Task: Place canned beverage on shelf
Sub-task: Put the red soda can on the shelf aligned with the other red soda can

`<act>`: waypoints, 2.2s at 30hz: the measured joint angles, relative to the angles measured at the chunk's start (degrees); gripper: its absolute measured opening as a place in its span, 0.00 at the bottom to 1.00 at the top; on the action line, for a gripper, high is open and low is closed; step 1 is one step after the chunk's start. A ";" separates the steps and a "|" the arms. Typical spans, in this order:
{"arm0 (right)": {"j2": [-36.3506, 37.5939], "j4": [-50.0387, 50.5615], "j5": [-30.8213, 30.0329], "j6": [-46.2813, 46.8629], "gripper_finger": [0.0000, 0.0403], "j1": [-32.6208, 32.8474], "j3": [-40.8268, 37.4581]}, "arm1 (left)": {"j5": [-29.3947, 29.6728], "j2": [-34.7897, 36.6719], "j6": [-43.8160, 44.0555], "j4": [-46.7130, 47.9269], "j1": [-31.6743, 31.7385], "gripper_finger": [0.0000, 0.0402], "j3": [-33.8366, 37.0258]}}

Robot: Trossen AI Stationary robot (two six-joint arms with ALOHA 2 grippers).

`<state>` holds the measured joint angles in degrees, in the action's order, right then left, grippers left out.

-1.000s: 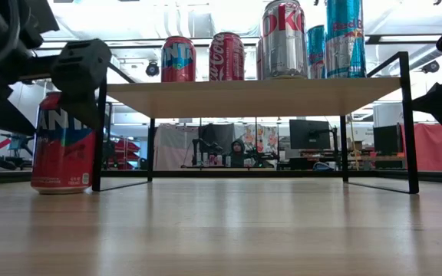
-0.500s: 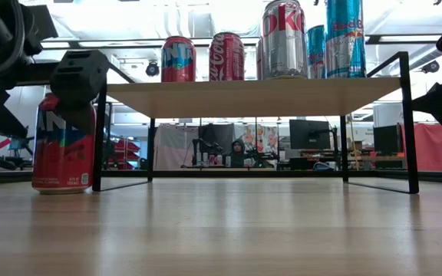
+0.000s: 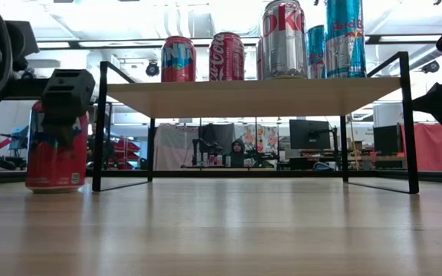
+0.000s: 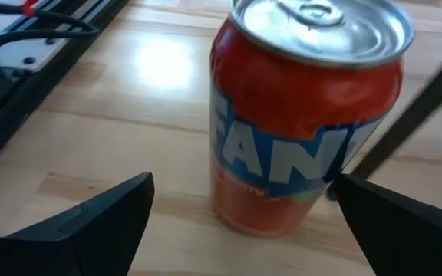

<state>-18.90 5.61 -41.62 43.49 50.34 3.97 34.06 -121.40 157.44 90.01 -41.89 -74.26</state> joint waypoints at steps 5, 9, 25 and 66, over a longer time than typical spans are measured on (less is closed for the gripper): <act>0.00 0.00 -0.01 -0.01 0.95 0.01 0.00 | -0.73 0.00 0.62 0.01 -0.04 0.97 0.16; 0.00 0.00 0.00 0.00 0.95 -0.01 0.00 | 2.61 0.00 0.55 0.00 -0.04 0.97 0.09; 0.01 0.00 -0.01 0.00 0.95 0.01 0.00 | 7.26 0.00 1.61 0.01 0.02 0.99 3.85; 0.00 0.00 -0.01 0.01 0.95 -0.01 0.00 | 9.12 0.00 5.11 -0.57 0.72 0.71 5.23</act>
<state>-18.90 5.61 -41.63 43.50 50.33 3.97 43.17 -121.40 162.55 89.44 -41.17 -69.03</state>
